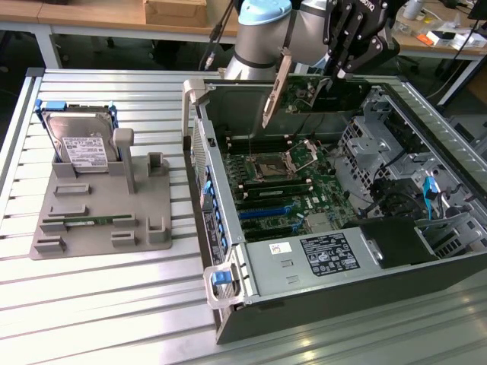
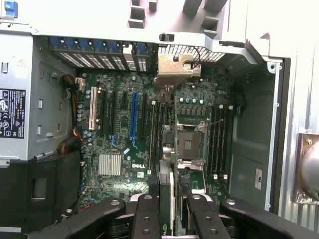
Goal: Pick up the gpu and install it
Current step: 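Insert the gpu into the slot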
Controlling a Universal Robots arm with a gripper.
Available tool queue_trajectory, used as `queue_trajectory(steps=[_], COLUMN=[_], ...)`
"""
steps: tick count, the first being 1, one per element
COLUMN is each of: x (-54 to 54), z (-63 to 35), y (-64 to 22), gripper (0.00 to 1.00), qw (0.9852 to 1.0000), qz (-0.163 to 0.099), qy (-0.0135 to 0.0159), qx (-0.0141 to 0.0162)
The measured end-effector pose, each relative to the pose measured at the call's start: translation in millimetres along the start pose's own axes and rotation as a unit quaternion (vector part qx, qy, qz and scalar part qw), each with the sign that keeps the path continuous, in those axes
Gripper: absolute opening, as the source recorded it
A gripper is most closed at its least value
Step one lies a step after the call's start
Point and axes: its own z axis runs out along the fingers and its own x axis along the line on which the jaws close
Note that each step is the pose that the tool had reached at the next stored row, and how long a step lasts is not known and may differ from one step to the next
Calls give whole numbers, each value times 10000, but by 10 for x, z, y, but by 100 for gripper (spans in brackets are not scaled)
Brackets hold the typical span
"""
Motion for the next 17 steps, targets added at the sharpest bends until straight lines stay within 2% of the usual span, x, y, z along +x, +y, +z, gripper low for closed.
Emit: queue_trajectory(steps=[17], x=[2], z=[93], y=[-5], gripper=[26], qw=[10000], qz=[0], qy=[0], qx=[0])
